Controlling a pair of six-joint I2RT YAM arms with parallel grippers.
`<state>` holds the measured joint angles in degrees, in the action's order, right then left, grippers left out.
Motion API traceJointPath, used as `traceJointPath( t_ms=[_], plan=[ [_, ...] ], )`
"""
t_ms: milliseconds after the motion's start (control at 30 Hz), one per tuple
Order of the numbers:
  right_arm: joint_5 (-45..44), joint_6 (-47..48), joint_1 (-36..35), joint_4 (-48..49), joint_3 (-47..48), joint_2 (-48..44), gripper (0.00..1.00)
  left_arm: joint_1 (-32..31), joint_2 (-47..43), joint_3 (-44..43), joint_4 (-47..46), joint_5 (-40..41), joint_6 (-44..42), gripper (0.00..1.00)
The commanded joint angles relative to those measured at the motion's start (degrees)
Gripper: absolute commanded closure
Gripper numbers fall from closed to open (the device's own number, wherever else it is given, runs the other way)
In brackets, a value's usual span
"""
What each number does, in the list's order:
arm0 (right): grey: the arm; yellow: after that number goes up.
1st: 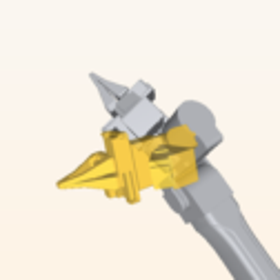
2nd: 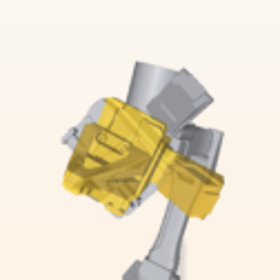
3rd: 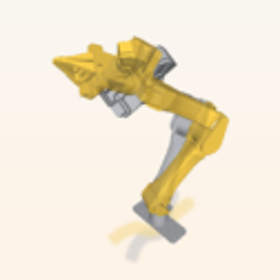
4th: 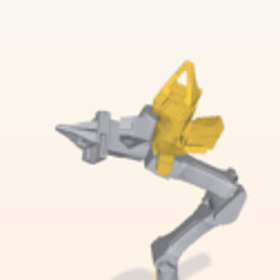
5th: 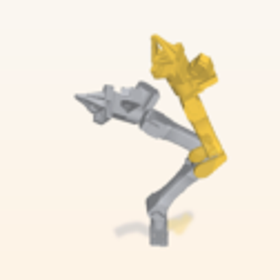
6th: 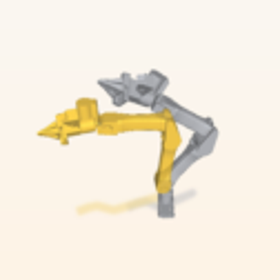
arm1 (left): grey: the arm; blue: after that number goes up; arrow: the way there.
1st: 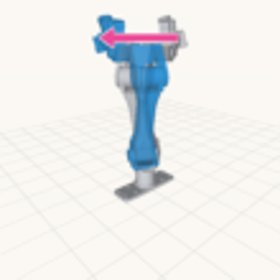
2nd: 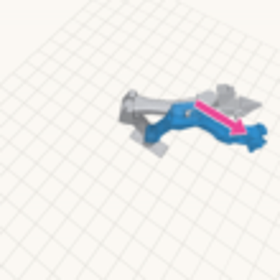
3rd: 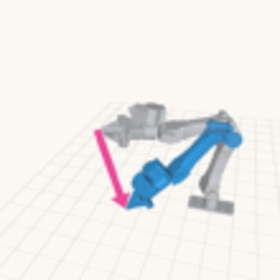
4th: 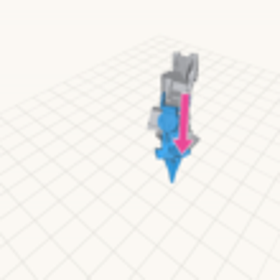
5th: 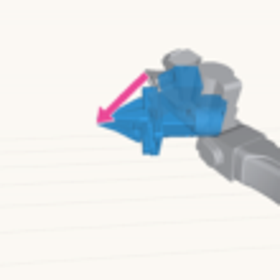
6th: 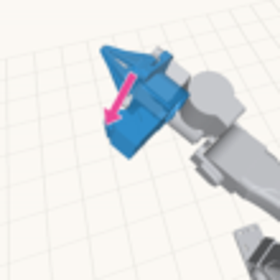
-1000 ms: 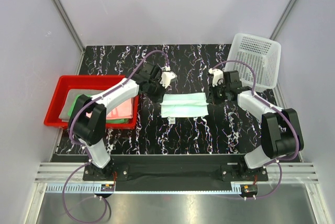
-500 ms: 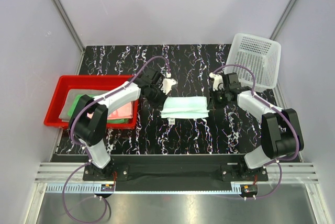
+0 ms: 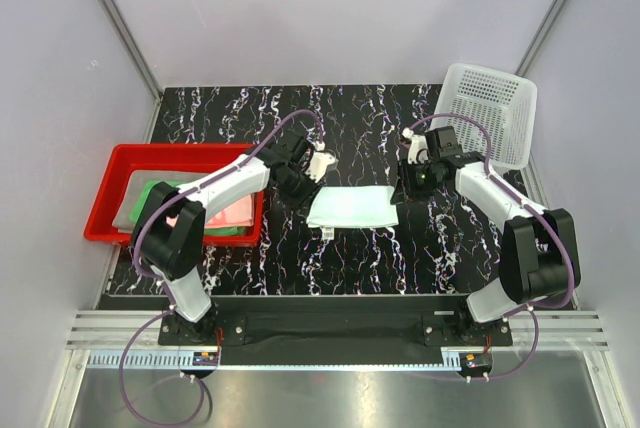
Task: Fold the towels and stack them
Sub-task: Fold the towel
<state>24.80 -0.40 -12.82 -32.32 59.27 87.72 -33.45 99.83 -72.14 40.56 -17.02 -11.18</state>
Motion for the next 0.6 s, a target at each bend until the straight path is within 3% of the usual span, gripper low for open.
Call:
traceJointPath(
  t_ms=[0, 133, 267, 367, 567],
  plan=[
    [3.93, -4.41, -0.45, 0.32, 2.17, -0.36, 0.69, -0.03, -2.54, -2.48, -3.54, -0.82, 4.65, 0.69],
    [8.95, -8.73, -0.37, 3.39, 1.56, 4.89, 0.72, 0.05, -0.78, 0.68, -10.40, -5.22, 10.56, 0.69],
    [4.93, -11.19, -0.45, 5.07, -0.46, 8.86, 0.75, -0.30, 1.15, 4.98, -15.67, 0.66, 15.92, 0.69],
    [-1.32, -11.81, -0.45, 2.61, 0.23, 11.24, 0.75, -0.30, 2.82, 5.26, -15.16, 4.18, 17.77, 0.70],
    [-1.86, -11.72, -0.45, 0.42, 3.04, 9.58, 0.74, -0.30, -1.12, 2.89, -11.38, 9.89, 19.00, 0.67]
  ],
)
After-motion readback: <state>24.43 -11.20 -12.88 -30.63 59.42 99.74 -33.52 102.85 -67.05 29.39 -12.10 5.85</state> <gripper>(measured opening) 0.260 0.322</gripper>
